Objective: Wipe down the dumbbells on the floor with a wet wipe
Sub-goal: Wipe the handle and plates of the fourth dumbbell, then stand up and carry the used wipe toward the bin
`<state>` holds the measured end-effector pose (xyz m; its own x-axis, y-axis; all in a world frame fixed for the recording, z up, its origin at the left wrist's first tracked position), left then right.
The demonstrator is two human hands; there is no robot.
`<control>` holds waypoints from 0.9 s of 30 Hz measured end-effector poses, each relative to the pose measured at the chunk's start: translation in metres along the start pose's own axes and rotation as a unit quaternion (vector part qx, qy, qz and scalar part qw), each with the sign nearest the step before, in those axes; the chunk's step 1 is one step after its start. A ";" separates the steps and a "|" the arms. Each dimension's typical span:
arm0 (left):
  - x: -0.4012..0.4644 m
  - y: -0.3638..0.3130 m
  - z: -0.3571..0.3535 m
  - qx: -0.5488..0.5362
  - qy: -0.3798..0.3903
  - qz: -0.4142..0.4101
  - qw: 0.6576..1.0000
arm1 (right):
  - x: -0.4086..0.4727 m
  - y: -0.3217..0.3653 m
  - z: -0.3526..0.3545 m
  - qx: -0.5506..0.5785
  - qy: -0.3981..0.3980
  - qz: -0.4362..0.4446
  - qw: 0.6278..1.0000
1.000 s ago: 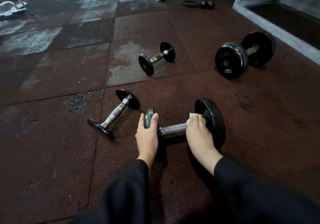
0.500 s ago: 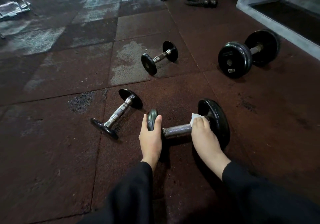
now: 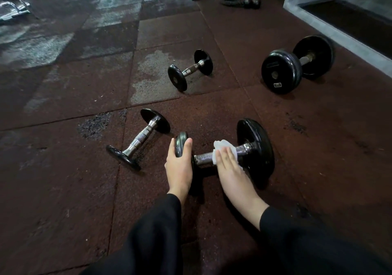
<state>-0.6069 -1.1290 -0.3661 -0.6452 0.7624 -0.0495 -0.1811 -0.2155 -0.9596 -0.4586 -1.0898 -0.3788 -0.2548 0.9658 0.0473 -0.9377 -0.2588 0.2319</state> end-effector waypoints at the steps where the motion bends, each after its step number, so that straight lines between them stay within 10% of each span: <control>1: 0.000 -0.001 0.000 0.002 -0.001 0.001 1.000 | -0.004 -0.004 -0.007 -0.008 0.013 -0.007 1.000; 17: 0.009 0.002 -0.001 -0.004 -0.008 0.000 1.000 | 0.006 -0.012 0.001 -0.161 -0.015 -0.014 0.987; 27: 0.005 -0.043 -0.001 0.252 0.158 0.008 0.955 | 0.028 0.001 0.049 -0.077 0.218 -0.036 0.972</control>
<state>-0.6013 -1.1156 -0.3252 -0.4089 0.8855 -0.2209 -0.5594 -0.4344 -0.7060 -0.4547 -1.0620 -0.3294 -0.2325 0.8916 -0.3886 -0.9723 -0.2230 0.0702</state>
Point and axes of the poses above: each hand's wrist, its own x-axis towards the middle knuckle, its own z-axis out of the back of the hand, y = z × x, the point moved 10 cm from there along x, towards the middle knuckle, and after that the axes turned 10 degrees about -z, right-handed, at the moved point
